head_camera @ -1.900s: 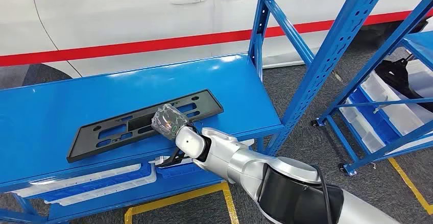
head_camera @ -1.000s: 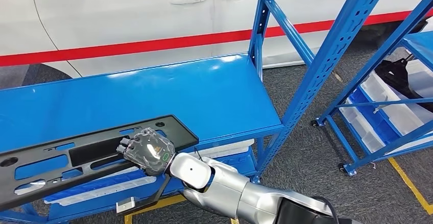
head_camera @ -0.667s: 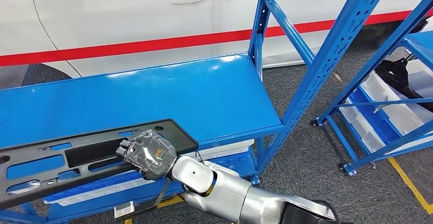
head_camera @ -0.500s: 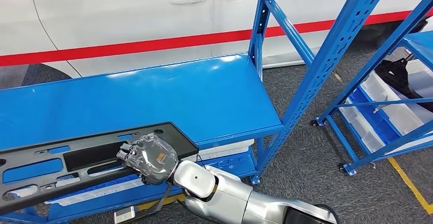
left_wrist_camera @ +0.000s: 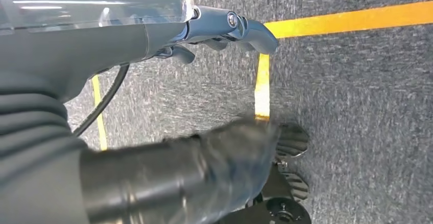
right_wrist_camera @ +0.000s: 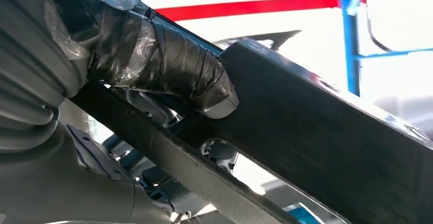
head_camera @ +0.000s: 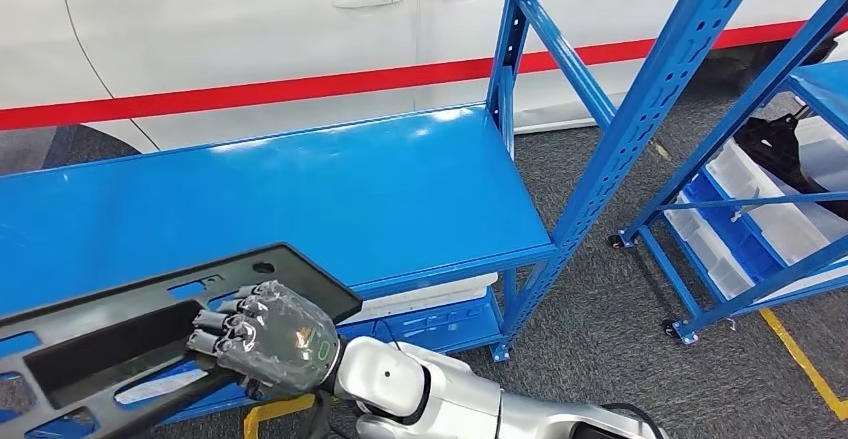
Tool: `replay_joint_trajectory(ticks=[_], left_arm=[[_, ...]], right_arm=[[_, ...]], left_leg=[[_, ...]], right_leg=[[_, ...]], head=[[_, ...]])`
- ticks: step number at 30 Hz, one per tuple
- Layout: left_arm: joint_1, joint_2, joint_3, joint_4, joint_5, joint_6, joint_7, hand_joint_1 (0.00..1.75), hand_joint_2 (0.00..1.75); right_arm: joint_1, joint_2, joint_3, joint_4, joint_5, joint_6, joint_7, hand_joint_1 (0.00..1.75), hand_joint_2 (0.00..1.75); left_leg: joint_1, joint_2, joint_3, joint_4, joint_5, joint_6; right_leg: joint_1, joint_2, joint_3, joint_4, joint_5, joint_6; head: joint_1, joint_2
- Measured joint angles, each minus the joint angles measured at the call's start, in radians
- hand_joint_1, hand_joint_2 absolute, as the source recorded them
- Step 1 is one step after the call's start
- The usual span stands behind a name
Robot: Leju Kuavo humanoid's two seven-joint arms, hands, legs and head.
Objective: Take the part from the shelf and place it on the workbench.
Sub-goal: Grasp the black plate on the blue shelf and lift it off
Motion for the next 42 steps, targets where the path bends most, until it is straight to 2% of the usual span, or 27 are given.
replay_joint_trajectory(ticks=[14, 30, 35, 36, 38, 39, 41, 42], left_arm=[[-0.002, 0.001, 0.024, 0.000, 0.014, 0.001, 0.014, 0.00, 1.75], [-0.004, 0.001, 0.028, 0.000, -0.022, 0.007, 0.022, 0.00, 1.75], [-0.004, 0.006, 0.027, 0.000, -0.031, 0.017, 0.026, 0.00, 1.75], [-0.005, 0.006, 0.027, 0.000, -0.033, 0.018, 0.027, 0.00, 1.75], [-0.006, 0.007, 0.027, 0.000, -0.035, 0.019, 0.028, 0.00, 1.75], [-0.006, 0.007, 0.027, 0.000, -0.036, 0.020, 0.029, 0.00, 1.75], [-0.007, 0.007, 0.028, 0.000, -0.037, 0.022, 0.032, 0.00, 1.75], [-0.007, 0.007, 0.028, 0.000, -0.037, 0.023, 0.034, 0.00, 1.75]], right_arm=[[0.033, -0.014, 0.017, -0.057, -0.048, -0.057, -0.034, 1.75, 1.75], [0.045, -0.019, 0.018, -0.062, -0.022, -0.089, -0.046, 1.75, 1.75], [0.050, -0.019, 0.018, -0.059, -0.022, -0.091, -0.051, 1.75, 1.75], [0.050, -0.019, 0.018, -0.059, -0.022, -0.091, -0.051, 1.75, 1.75], [0.050, -0.020, 0.018, -0.058, -0.022, -0.091, -0.052, 1.75, 1.75], [0.050, -0.020, 0.018, -0.058, -0.022, -0.091, -0.052, 1.75, 1.75], [0.052, -0.022, 0.018, -0.058, -0.024, -0.091, -0.052, 1.75, 1.75], [0.054, -0.024, 0.018, -0.058, -0.024, -0.090, -0.052, 1.75, 1.75]], left_leg=[[0.000, 0.000, 0.000, 0.000, 0.000, 0.000], [0.000, 0.000, 0.001, 0.000, 0.000, 0.000], [-0.007, 0.000, -0.001, 0.005, -0.001, 0.012], [-0.004, 0.001, 0.002, -0.001, 0.004, 0.015], [0.003, 0.004, 0.006, -0.015, 0.017, 0.022], [0.006, 0.006, 0.007, -0.021, 0.021, 0.025], [0.005, 0.007, 0.002, -0.020, 0.024, 0.027], [0.005, 0.008, -0.002, -0.017, 0.024, 0.027]], right_leg=[[0.000, 0.000, 0.001, 0.000, 0.000, 0.000], [0.000, 0.000, 0.001, 0.000, 0.000, 0.000], [-0.004, 0.000, 0.003, -0.005, 0.004, 0.012], [-0.004, 0.000, 0.003, -0.003, 0.002, 0.015], [-0.003, 0.000, -0.007, 0.026, -0.025, 0.021], [-0.005, 0.000, -0.025, 0.070, -0.057, 0.024], [-0.009, -0.001, -0.077, 0.200, -0.128, 0.031], [-0.012, -0.001, -0.098, 0.254, -0.147, 0.034]], head=[[0.000, 0.000], [0.000, 0.000], [0.000, 0.000], [0.000, 0.000], [0.000, 0.000], [0.000, 0.000], [0.000, 0.000], [0.000, 0.000]])
